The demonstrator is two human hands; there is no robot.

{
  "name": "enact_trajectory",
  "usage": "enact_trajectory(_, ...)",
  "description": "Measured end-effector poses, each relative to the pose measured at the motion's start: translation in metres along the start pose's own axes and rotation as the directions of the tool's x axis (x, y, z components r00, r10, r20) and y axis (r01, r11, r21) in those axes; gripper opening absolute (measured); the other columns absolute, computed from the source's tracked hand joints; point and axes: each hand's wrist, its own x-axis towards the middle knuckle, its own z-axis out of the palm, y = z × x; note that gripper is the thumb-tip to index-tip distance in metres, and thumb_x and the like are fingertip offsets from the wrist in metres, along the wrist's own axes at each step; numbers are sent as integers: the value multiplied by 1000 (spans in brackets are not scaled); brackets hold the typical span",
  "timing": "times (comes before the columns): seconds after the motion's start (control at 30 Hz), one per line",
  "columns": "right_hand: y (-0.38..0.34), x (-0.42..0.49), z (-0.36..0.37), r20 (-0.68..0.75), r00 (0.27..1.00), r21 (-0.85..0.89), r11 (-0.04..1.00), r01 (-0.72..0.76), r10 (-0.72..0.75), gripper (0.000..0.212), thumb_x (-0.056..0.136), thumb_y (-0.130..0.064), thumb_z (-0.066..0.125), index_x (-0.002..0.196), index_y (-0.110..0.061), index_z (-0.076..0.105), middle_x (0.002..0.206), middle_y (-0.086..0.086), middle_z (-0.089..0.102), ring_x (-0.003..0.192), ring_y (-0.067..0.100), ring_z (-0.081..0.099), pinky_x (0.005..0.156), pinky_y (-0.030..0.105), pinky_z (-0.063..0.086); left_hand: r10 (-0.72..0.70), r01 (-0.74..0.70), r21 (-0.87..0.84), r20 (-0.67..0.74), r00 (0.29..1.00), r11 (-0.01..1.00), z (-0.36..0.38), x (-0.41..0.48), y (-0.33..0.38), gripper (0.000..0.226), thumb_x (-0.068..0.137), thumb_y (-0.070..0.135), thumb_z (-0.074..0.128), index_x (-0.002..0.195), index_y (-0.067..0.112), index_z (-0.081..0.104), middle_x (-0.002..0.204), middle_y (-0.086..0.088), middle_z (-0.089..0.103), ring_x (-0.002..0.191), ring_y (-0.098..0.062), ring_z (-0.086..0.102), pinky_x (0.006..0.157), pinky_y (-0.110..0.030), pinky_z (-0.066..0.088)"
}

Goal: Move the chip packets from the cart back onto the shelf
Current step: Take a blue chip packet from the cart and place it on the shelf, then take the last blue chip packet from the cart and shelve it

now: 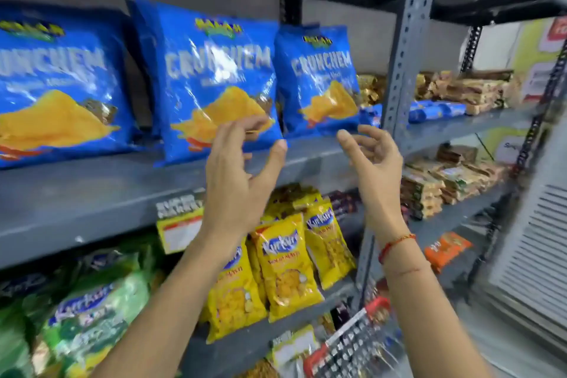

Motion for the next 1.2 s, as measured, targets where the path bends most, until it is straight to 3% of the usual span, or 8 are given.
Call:
enact_trajectory(0.17, 69, -66, -99, -170, 965, -123, 968, -220, 198, 36, 80, -34, 74, 105, -12, 61, 90, 3, 67, 85, 11, 63, 79, 29, 51, -97, 123, -67, 305, 947, 990, 79, -95, -16, 32, 84, 32, 57, 112, 16, 58, 105, 0, 57, 97, -13, 59, 80, -37, 52)
enact_trajectory(0.3, 132, -130, -180, -339, 865, -222, 862, -455, 369, 29, 81, -24, 74, 102, -11, 58, 80, 2, 64, 67, -3, 59, 66, 13, 47, -205, 269, -28, 575, 792, 963, 142, -183, -40, 42, 81, 39, 53, 109, 9, 59, 102, -6, 58, 93, -21, 59, 79, -40, 52)
enact_trajectory(0.53, 229, -259, -304, -583, 513, -279, 438, -854, 630, 43, 80, -27, 76, 110, -5, 56, 95, 10, 58, 77, 19, 54, 72, 26, 43, -339, 430, 188, 888, 309, 883, 227, -340, -71, 46, 78, 26, 66, 115, -1, 56, 110, -24, 59, 101, -35, 58, 88, -39, 46)
enact_trajectory(0.7, 271, -364, -369, -709, 195, -221, 49, -974, 677, 71, 77, -40, 76, 126, 5, 51, 127, 23, 58, 121, 35, 54, 99, 40, 41, -387, 431, 372, 921, -57, 822, 270, -435, -86, 49, 81, 19, 68, 121, -4, 50, 116, -24, 57, 105, -36, 57, 92, -42, 44)
enact_trajectory(0.83, 287, -419, -393, -766, 0, -142, -169, -975, 643, 87, 82, -51, 66, 138, 9, 37, 143, 29, 44, 134, 40, 41, 108, 42, 33, -428, 386, 514, 856, -291, 766, 292, -499, -95, 57, 83, 25, 66, 128, -3, 45, 127, -25, 54, 112, -36, 54, 95, -41, 43)
enact_trajectory(0.93, 306, -438, -408, -784, -62, -28, -135, -990, 618, 95, 73, -66, 64, 129, 9, 47, 133, 29, 54, 124, 41, 51, 100, 44, 40, -463, 352, 625, 767, -445, 697, 303, -543, -103, 71, 81, 43, 64, 131, -2, 41, 128, -26, 54, 114, -37, 54, 97, -43, 42)
enact_trajectory(1.03, 325, -448, -420, -766, -138, 122, -69, -990, 628, 79, 75, -49, 74, 129, 3, 49, 130, 21, 59, 120, 36, 56, 98, 43, 47, -476, 353, 682, 714, -514, 641, 315, -576, -107, 98, 66, 73, 56, 133, 3, 41, 135, -22, 49, 120, -36, 50, 101, -44, 39)
enact_trajectory(1.2, 347, -458, -434, -764, -159, 241, 47, -969, 626, 69, 71, -34, 82, 126, -4, 53, 121, 9, 64, 108, 23, 61, 89, 28, 46, -522, 368, 749, 654, -548, 551, 340, -614, -107, 78, 83, 49, 59, 140, 7, 28, 138, -19, 45, 123, -33, 46, 98, -38, 37)
